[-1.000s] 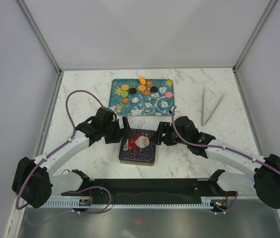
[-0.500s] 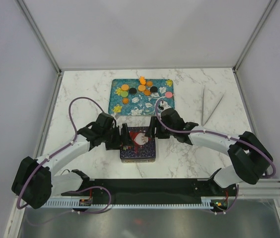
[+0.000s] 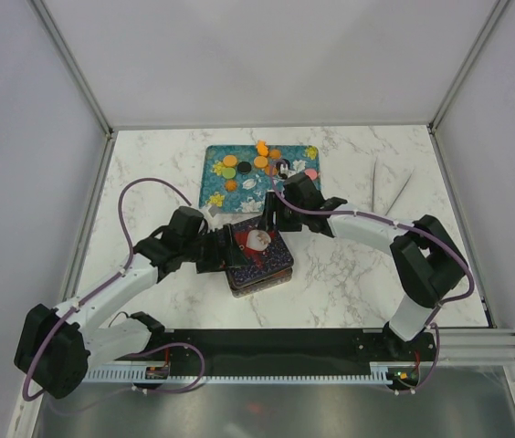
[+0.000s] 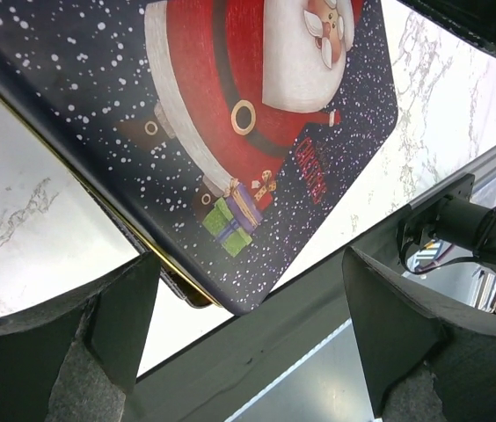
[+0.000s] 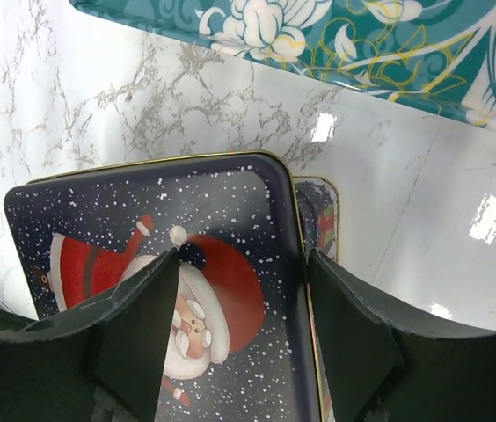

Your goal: Pack the cookies

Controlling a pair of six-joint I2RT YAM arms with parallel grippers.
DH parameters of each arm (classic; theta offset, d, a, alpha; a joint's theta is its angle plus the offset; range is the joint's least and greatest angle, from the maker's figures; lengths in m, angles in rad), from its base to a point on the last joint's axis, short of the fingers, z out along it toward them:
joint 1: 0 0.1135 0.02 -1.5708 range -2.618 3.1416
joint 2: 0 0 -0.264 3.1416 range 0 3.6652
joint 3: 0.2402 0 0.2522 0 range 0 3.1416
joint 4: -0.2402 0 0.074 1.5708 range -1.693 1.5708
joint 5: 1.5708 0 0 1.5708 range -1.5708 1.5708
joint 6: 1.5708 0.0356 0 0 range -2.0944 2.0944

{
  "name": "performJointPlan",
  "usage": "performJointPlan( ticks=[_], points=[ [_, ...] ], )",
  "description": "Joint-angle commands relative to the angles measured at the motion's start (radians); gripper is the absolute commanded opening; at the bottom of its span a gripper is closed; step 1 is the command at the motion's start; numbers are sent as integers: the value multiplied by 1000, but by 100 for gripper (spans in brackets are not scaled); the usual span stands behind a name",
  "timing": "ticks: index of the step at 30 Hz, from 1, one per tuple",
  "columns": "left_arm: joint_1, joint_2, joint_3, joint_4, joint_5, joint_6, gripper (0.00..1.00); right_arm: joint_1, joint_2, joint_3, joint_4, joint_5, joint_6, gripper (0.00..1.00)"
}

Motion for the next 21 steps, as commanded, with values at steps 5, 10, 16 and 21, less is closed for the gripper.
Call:
performJointPlan(
  ticks=[5,10,16,21],
  points=[
    [39,16,-18,29,22,26,91,1,8,28,-38,-21,-26,68],
    [48,13,-24,26,17,33,91,1,-42,-24,-38,-1,-12,68],
    [54,13,-24,20,12,31,91,3,-88,-64,-38,11,-10,68],
    [54,27,-24,17,-18,39,93,3,-110,-103,-30,22,-10,70]
  ],
)
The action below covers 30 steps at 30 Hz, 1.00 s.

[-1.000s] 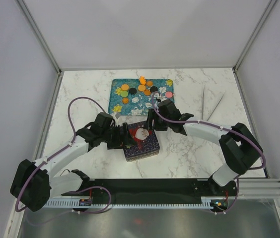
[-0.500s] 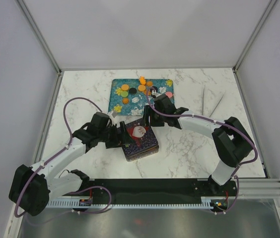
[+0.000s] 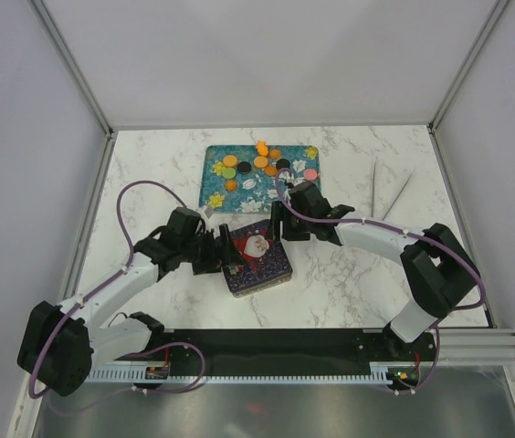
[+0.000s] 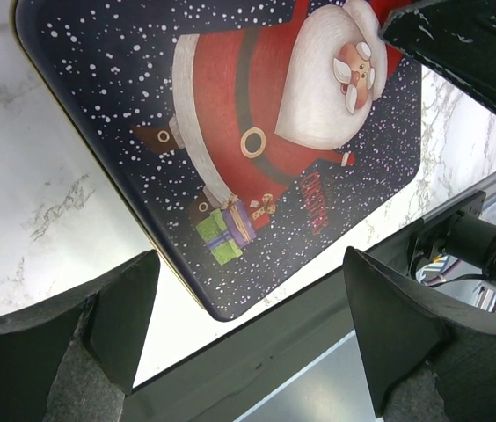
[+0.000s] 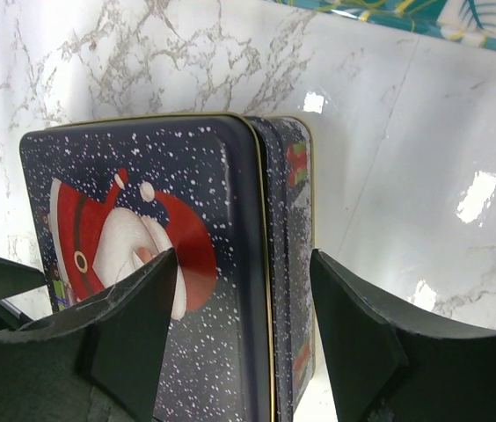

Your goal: Pack the cookies

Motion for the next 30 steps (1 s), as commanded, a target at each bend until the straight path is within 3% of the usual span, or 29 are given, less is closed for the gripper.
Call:
performJointPlan(
  ticks=[1,13,19,30],
  points=[
    [6,8,2,13,-25,36,93,2,-44,-24,11,20,-2,71],
    [7,107,18,54,-61,31,98,1,-33,-24,58,-34,-8,73],
    [7,137,36,114,-15,12,95,2,-31,-32,83,-54,4,70],
    [6,126,94,71,12,31,90,4,-57,-41,84,-57,7,65]
  ],
)
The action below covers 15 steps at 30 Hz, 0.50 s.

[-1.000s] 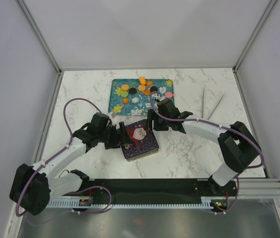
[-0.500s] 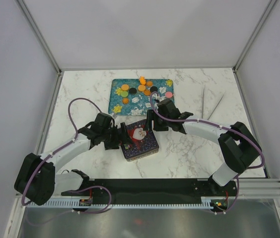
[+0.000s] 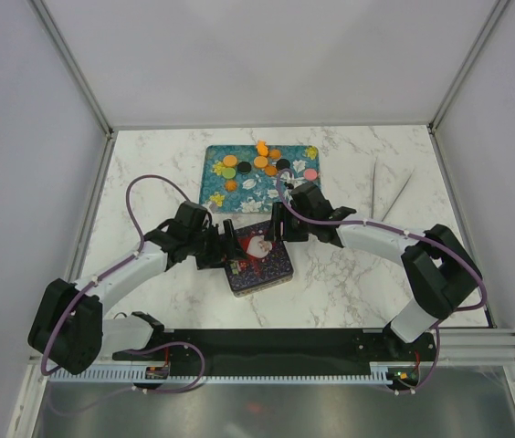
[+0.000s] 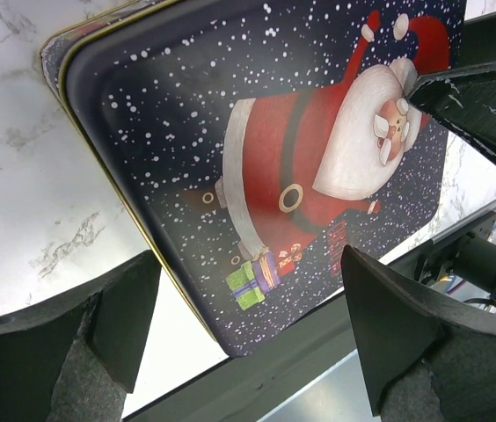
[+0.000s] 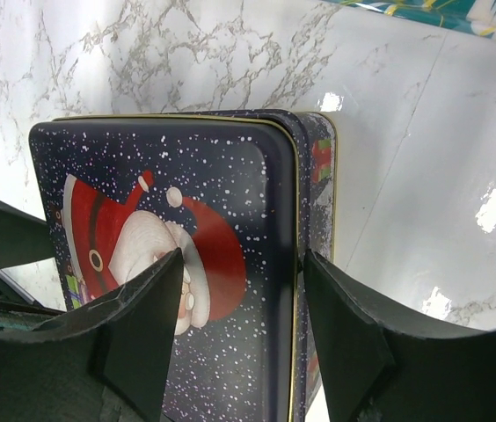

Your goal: Pack the cookies

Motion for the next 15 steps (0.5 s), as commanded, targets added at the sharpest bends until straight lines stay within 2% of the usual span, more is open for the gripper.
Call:
performJointPlan(
  ticks=[1,11,15],
  points=[
    [2,-12,50,13,37,31,90,3,-42,-6,36,-8,3,65],
    [2,23,76,-17,35,36,90,3,-10,15,19,-5,-2,66],
    [2,50,107,-48,38,50,90,3,-11,14,8,16,-12,70]
  ],
)
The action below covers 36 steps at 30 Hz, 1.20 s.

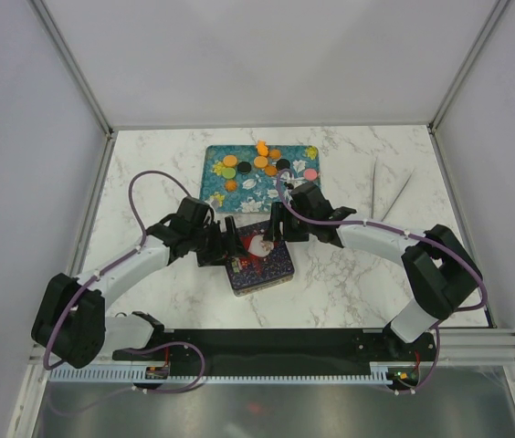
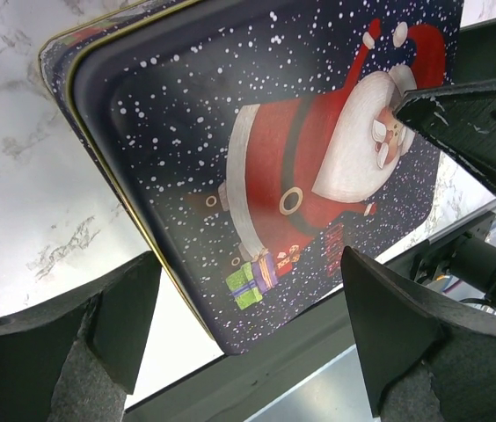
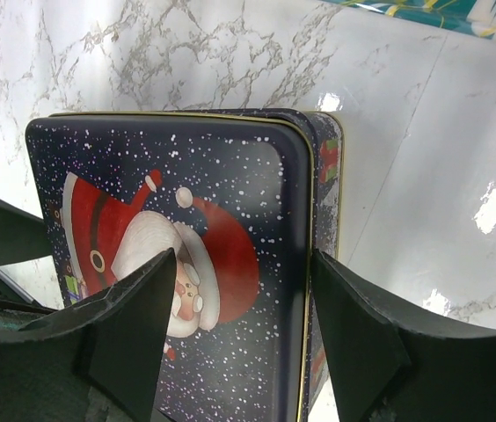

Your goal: Pack the cookies

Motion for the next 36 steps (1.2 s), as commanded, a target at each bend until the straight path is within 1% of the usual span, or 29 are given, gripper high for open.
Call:
performJointPlan(
  ticks=[1,12,17,19,25,29,36],
  points=[
    [2,24,60,-14,32,46,90,3,-7,19,6,19,-13,71],
    [2,80,93,-34,40,47,90,3,36,43,-25,25,-39,73],
    [2,102,100,-32,35,44,90,4,56,46,-22,-1,-46,74],
    [2,116,105,-34,30,44,90,3,57,42,-14,-30,-40,73],
    [2,156,129,-38,29,52,90,5,27,-7,49,-110,3,72],
    [2,176,142,-41,23,59,89,5,7,-38,91,-130,29,71],
    [2,212,151,-51,10,76,89,17,25,-93,220,-176,93,66]
  ],
)
